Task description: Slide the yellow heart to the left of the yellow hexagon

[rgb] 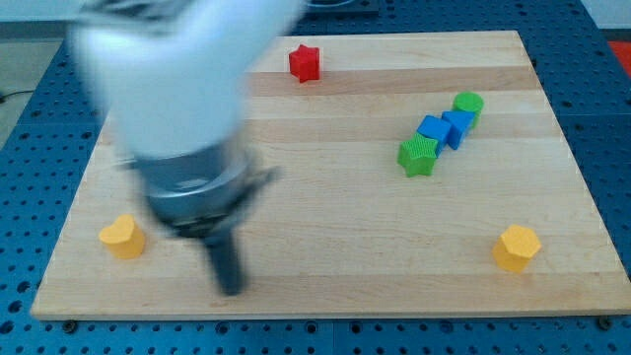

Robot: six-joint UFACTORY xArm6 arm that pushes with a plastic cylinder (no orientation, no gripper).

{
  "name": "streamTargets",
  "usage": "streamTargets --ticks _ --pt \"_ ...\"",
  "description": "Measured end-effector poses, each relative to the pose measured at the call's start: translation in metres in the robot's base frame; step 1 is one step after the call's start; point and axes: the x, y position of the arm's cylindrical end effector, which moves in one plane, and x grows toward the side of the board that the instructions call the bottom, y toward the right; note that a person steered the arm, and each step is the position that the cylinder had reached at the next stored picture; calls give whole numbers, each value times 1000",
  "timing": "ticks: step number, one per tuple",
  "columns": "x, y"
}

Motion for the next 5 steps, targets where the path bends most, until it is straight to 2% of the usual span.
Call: streamTargets --ticks 1,2,3,4,5 --pt "-5 -137" --pt "-37 -160" --pt "-48 -120" --pt "-68 -113" --pt "-56 -32"
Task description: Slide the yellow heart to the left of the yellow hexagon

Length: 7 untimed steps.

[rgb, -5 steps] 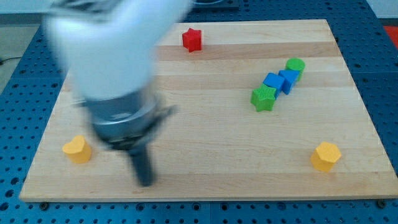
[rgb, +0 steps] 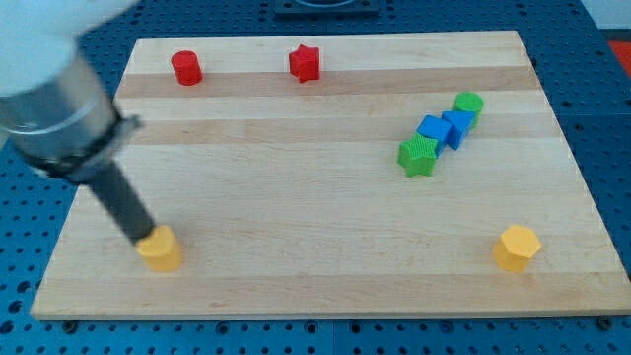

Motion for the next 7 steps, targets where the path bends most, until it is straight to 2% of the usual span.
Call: streamTargets --ticks 1,2,3,4,6,7 --pt "29 19" --pt "42 -41" --pt "71 -46" --pt "70 -24" --pt "70 95" --pt "58 94"
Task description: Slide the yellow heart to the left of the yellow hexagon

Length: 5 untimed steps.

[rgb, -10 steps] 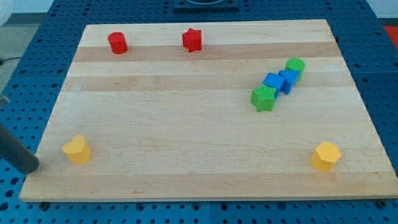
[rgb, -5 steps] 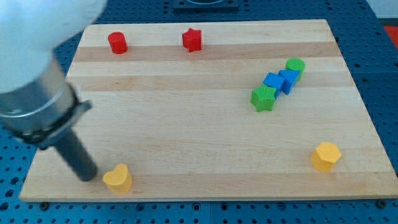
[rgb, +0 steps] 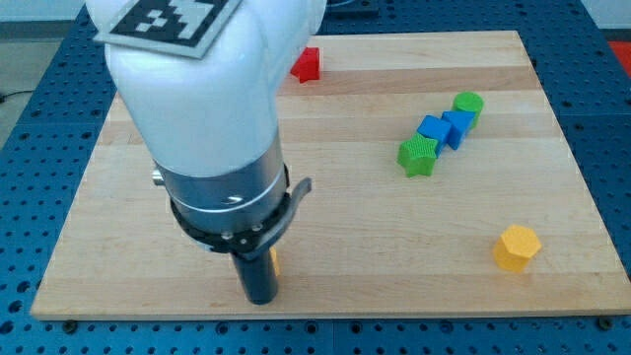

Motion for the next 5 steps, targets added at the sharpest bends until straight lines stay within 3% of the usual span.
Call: streamTargets --ticks 1,2,5 --pt "-3 -68" --pt "-28 -48" --pt "-23 114"
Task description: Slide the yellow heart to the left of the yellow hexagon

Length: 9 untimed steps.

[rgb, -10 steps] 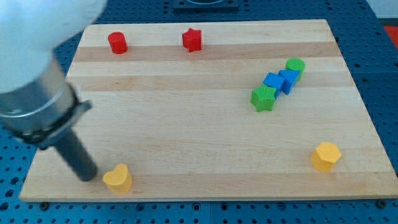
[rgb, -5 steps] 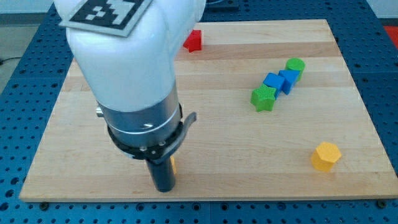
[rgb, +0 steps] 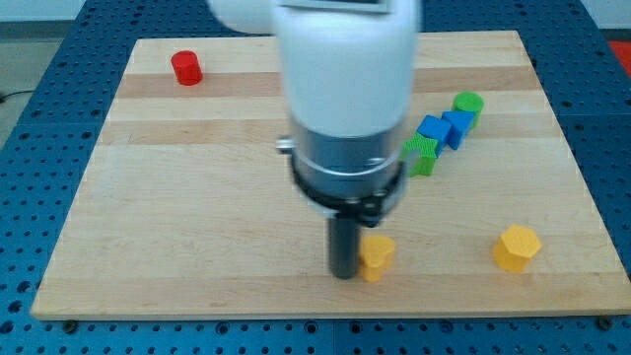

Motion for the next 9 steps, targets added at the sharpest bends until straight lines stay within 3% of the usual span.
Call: streamTargets --ticks 3,5,6,9 --pt "1 75" --pt "-35 26" --pt "-54 33" --pt "-51 102"
